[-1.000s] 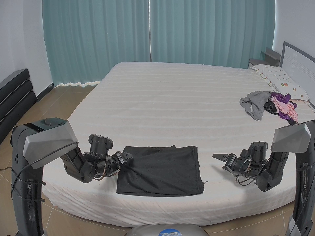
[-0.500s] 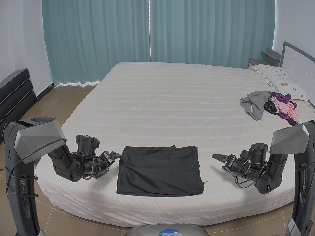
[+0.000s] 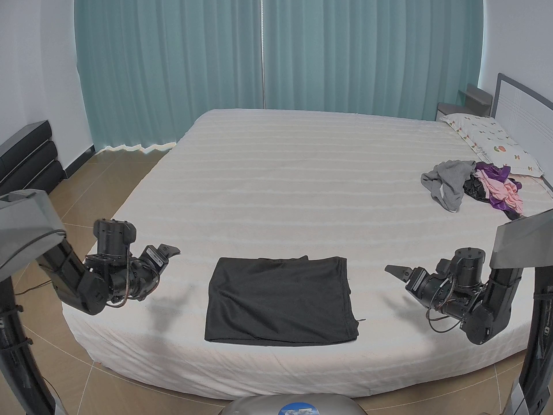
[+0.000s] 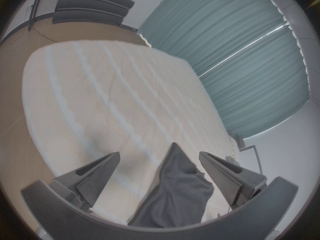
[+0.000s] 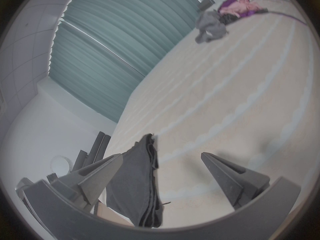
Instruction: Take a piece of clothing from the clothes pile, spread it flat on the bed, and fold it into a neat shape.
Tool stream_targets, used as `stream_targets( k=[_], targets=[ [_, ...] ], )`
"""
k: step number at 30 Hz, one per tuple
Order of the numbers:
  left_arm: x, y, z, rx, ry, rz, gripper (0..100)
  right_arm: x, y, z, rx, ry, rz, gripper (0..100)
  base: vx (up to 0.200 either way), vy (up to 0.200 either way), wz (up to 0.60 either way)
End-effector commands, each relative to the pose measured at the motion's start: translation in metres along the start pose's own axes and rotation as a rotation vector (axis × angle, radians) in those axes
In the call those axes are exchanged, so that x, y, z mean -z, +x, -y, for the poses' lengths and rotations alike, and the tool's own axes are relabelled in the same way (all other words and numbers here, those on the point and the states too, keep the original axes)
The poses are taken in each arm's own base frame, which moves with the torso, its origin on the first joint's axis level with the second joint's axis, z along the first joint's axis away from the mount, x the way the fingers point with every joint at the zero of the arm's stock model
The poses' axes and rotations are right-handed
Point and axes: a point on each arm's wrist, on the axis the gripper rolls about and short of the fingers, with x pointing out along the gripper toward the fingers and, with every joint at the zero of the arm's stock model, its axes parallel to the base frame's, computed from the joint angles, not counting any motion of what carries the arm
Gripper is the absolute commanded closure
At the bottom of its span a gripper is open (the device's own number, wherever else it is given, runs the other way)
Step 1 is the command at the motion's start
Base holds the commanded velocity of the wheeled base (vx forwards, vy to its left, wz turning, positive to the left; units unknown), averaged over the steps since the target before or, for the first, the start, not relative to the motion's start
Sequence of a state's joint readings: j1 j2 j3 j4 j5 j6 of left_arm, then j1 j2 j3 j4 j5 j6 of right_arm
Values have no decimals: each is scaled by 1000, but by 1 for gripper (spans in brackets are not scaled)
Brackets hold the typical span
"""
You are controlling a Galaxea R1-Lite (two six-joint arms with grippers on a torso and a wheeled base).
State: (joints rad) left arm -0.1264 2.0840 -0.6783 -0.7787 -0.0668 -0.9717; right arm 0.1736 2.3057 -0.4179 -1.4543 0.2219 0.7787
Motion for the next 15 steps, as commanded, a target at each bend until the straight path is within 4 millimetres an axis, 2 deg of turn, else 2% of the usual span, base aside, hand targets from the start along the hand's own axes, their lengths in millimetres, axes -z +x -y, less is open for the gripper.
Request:
stream_targets(
  k=[1, 3, 4, 5, 8, 10, 12, 13, 14, 15],
  targets=[
    [-14, -107, 30, 165, 27, 191, 0, -24, -88, -47, -54, -214, 194, 0, 0, 0, 0],
    [-14, -122, 31, 175, 53, 224, 0, -27, -106, -56, -63, -261, 243, 0, 0, 0, 0],
    [-14, -141, 32, 180, 99, 265, 0, -30, -125, -65, -84, -305, 295, 0, 0, 0, 0],
    [-13, -147, 31, 179, 116, 276, 0, -30, -131, -67, -90, -318, 308, 0, 0, 0, 0],
    [-15, -199, 37, 246, 206, 427, 0, -29, -175, -77, -115, -456, 401, 0, 0, 0, 0],
    [-15, -224, 40, 282, 238, 495, 0, -25, -193, -79, -105, -522, 437, 0, 0, 0, 0],
    [-15, -227, 40, 287, 243, 501, 0, -25, -194, -79, -105, -528, 440, 0, 0, 0, 0],
    [-7, -261, 32, 269, 335, 562, 0, -20, -222, -83, -96, -618, 515, 0, 0, 0, 0],
    [-5, -265, 30, 263, 351, 566, 0, -19, -226, -84, -100, -632, 528, 0, 0, 0, 0],
    [2, -283, 22, 250, 392, 585, 0, -16, -243, -86, -104, -669, 566, 0, 0, 0, 0]
  ],
)
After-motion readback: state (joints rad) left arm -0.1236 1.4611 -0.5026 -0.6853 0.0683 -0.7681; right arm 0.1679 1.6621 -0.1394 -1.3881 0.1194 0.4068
